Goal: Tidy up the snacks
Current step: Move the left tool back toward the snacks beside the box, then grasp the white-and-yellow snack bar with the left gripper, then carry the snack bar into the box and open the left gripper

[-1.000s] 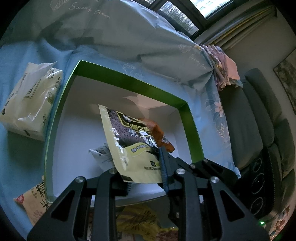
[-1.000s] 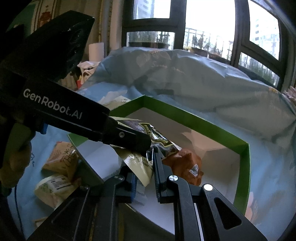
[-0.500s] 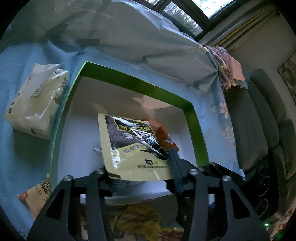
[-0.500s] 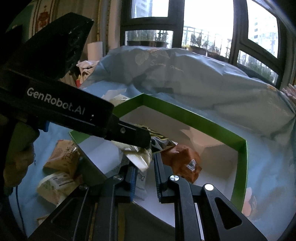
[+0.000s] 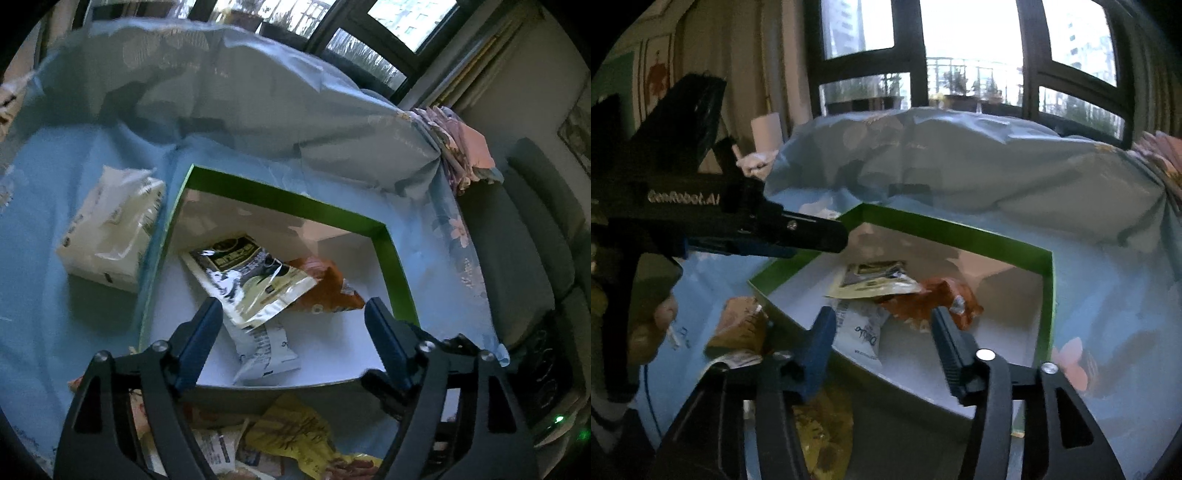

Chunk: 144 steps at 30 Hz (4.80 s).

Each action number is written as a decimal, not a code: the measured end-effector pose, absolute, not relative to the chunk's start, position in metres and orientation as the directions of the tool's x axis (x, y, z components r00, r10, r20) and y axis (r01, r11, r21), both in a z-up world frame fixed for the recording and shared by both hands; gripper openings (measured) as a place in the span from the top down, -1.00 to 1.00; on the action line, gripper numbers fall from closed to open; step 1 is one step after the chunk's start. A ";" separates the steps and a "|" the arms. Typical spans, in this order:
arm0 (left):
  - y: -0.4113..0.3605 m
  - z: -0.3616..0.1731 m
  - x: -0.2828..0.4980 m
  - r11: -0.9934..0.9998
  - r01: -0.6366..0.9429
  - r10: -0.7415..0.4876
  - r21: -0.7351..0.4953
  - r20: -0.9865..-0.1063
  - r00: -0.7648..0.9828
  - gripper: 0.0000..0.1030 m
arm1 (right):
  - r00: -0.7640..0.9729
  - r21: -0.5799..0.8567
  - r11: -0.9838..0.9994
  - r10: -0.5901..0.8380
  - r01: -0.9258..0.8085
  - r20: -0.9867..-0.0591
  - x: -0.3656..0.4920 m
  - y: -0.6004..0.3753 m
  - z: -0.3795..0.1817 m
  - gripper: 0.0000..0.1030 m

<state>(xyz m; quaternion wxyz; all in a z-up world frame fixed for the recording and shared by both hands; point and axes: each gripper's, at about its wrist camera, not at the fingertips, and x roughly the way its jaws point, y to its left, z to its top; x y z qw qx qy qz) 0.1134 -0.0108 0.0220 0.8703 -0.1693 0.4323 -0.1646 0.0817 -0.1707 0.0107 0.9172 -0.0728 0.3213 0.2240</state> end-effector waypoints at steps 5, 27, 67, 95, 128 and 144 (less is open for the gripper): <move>-0.013 0.033 0.096 0.919 0.150 -0.375 -0.365 -0.690 0.619 -0.56 | 0.682 0.073 0.886 0.404 -0.459 -0.610 0.064 -0.180 0.017 -0.11; 0.026 -0.003 -0.010 0.929 0.094 -0.348 -0.358 -0.759 0.550 -0.98 | 0.486 0.368 0.786 0.603 -0.496 -0.633 -0.029 -0.211 -0.017 -0.12; 0.013 -0.070 -0.048 0.864 0.266 -0.499 -0.428 -0.797 0.341 0.27 | 0.371 0.521 0.747 0.661 -0.414 -0.653 -0.040 -0.175 -0.090 0.69; -0.004 0.002 -0.031 0.872 0.343 -0.485 -0.350 -0.718 0.499 0.39 | 0.507 0.482 0.744 0.668 -0.462 -0.545 -0.026 -0.188 -0.026 0.88; -0.027 -0.002 0.114 0.847 0.310 -0.531 -0.431 -0.687 0.496 0.37 | 0.609 0.278 0.860 0.501 -0.427 -0.615 0.099 -0.203 -0.002 0.88; -0.024 -0.021 0.122 0.877 0.248 -0.481 -0.413 -0.743 0.465 0.36 | 0.588 0.213 0.878 0.450 -0.428 -0.672 0.115 -0.191 -0.010 0.87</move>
